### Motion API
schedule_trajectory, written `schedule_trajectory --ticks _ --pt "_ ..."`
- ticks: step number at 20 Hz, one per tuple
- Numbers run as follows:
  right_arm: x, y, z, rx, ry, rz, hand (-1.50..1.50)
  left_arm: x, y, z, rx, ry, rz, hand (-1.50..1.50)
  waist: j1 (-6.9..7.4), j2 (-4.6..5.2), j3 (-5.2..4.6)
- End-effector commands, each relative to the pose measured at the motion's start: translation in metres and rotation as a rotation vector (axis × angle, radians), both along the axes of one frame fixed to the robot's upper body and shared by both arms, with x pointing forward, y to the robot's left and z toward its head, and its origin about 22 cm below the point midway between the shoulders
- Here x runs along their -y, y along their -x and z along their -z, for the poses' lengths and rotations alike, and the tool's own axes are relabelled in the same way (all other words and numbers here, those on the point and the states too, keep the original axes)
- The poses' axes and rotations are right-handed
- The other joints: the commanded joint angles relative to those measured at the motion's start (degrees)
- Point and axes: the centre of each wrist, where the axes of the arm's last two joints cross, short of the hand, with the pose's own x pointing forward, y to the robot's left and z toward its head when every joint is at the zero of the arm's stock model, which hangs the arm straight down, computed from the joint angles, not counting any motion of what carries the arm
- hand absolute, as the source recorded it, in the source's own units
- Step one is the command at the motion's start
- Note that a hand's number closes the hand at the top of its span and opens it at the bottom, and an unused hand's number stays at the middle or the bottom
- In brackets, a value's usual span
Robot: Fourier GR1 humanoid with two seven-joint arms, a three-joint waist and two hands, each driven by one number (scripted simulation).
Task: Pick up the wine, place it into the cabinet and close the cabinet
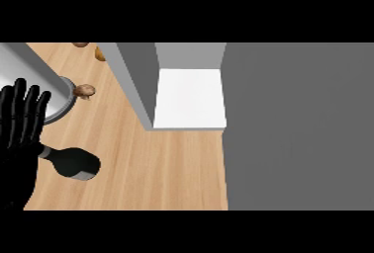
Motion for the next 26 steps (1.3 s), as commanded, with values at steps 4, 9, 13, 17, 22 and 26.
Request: schedule_trajectory --ticks 4,9,13,17,22,26 --pt "0.026 0.029 0.003 -0.007 0.059 -0.023 -1.50 -0.049 0.006 0.001 0.067 0.128 0.173 -1.50 0.74 0.94 1.95" --pt "-0.002 0.036 0.013 -0.225 -0.004 -0.300 -1.50 -0.052 0.007 0.033 -0.223 0.386 0.330 -1.50 1.71 0.93 1.84" --pt "0.013 0.063 -0.006 -0.228 -0.018 -0.358 -1.50 -0.076 0.026 -0.001 -0.259 0.422 0.369 -1.50 1.07 0.74 2.04" --pt "0.016 0.092 -0.036 -0.247 -0.024 -0.349 -1.50 -0.093 0.041 -0.033 -0.280 0.447 0.380 -1.50 0.94 0.83 2.03" --pt "0.010 0.103 -0.056 -0.255 -0.014 -0.368 -1.50 -0.120 0.061 -0.060 -0.265 0.457 0.351 -1.50 1.34 0.80 1.98" --pt "0.002 0.099 -0.056 -0.251 -0.045 -0.367 -1.50 -0.129 0.066 -0.085 -0.251 0.450 0.365 -1.50 1.22 0.89 1.98"
